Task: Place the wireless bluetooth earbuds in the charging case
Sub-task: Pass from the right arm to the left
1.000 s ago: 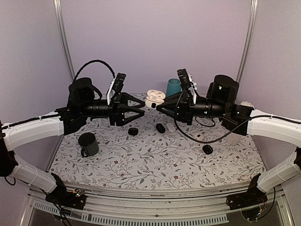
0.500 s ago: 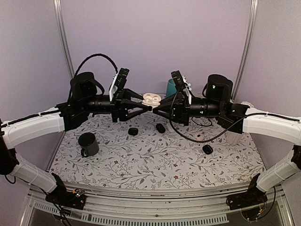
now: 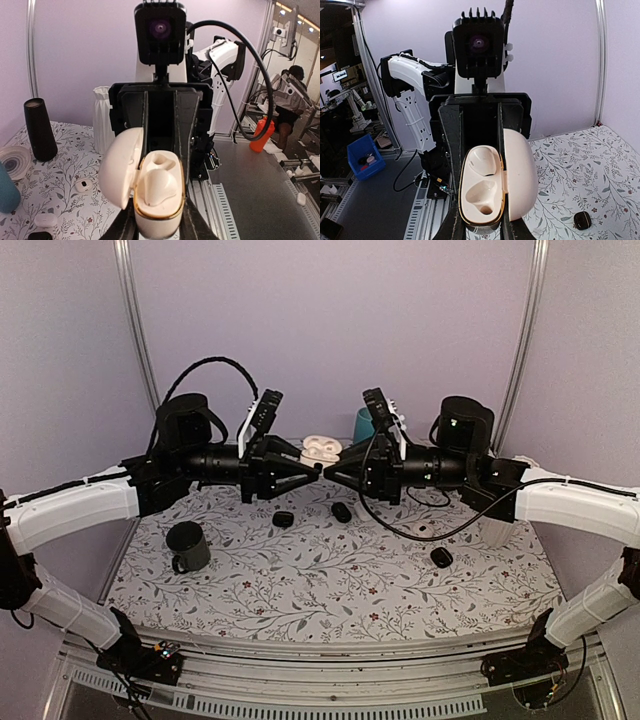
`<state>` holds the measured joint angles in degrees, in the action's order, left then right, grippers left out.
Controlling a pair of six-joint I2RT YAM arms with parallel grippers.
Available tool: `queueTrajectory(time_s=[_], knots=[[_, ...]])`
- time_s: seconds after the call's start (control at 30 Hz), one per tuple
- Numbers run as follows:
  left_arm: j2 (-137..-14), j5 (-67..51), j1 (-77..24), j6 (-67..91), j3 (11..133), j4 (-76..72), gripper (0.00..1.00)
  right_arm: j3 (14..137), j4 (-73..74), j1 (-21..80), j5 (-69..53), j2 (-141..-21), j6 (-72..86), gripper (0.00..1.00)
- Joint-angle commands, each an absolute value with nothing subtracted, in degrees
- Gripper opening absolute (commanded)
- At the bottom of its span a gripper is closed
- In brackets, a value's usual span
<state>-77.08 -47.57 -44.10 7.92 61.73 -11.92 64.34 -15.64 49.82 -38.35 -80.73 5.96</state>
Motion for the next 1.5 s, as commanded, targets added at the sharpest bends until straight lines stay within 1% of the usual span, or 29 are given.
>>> queueTrajectory(time_s=[0.0,0.1,0.23,0.27,0.3,0.33,0.67,0.73,0.8,0.83,0.87,0.9,1.0,1.07,1.17,1.23,1.3,1.47], knots=[[-76.6,-48.3,-44.7,7.8,62.5,-12.0,0.28,66.1,-16.0,50.1,-37.9,-81.3,5.8,0.03],[-76.4,-48.4,-44.8,8.2,62.1,-12.7,0.26,66.1,-15.9,50.2,-37.8,-81.6,5.6,0.03],[-75.8,-48.2,-44.8,8.2,61.3,-13.6,0.18,66.3,-15.7,50.2,-37.6,-81.9,5.7,0.03],[-75.6,-48.2,-44.8,8.2,61.2,-13.8,0.18,66.4,-15.7,50.2,-37.6,-82.0,5.7,0.03],[-75.5,-48.1,-44.8,8.3,61.0,-13.9,0.22,66.4,-15.6,50.2,-37.6,-82.2,5.7,0.03],[-75.5,-47.7,-44.8,8.5,60.9,-13.9,0.29,66.5,-15.6,50.3,-37.6,-82.3,5.6,0.03],[-74.5,-46.8,-44.8,8.9,59.3,-15.6,0.26,67.4,-15.5,50.2,-37.4,-83.4,5.9,0.03],[-74.2,-46.5,-44.7,9.0,58.9,-16.2,0.21,67.5,-15.3,50.2,-37.4,-83.7,6.0,0.03],[-73.8,-46.3,-44.7,9.1,58.2,-16.9,0.13,67.8,-15.2,50.3,-37.3,-84.1,6.0,0.03],[-73.6,-46.2,-44.7,9.2,57.9,-17.3,0.08,67.9,-15.1,50.2,-37.1,-84.2,6.1,0.04],[-73.4,-45.9,-44.7,9.3,57.5,-17.5,0.03,68.0,-15.1,50.2,-36.8,-84.4,6.2,0.07],[-73.2,-45.6,-44.7,9.5,57.1,-17.8,0.0,68.0,-15.1,50.3,-36.6,-84.5,6.3,0.09],[-72.6,-43.6,-44.6,9.9,55.8,-18.1,0.0,68.2,-15.0,50.2,-35.6,-84.8,6.6,0.13],[-72.0,-41.9,-44.6,10.3,54.6,-18.9,0.0,68.4,-15.0,50.2,-35.1,-85.1,6.8,0.21],[-70.6,-39.1,-44.2,11.3,52.4,-20.5,0.0,68.1,-14.9,50.3,-33.9,-85.2,7.0,0.38],[-69.6,-36.7,-43.9,11.9,50.9,-21.4,0.0,67.9,-14.9,50.3,-32.5,-85.1,7.1,0.46],[-68.7,-34.6,-43.6,12.0,49.6,-21.1,0.0,67.3,-15.0,50.2,-31.0,-84.8,7.1,0.53],[-65.5,-27.0,-42.8,11.9,46.9,-19.9,0.0,65.0,-15.6,50.2,-26.3,-84.3,6.9,0.67]])
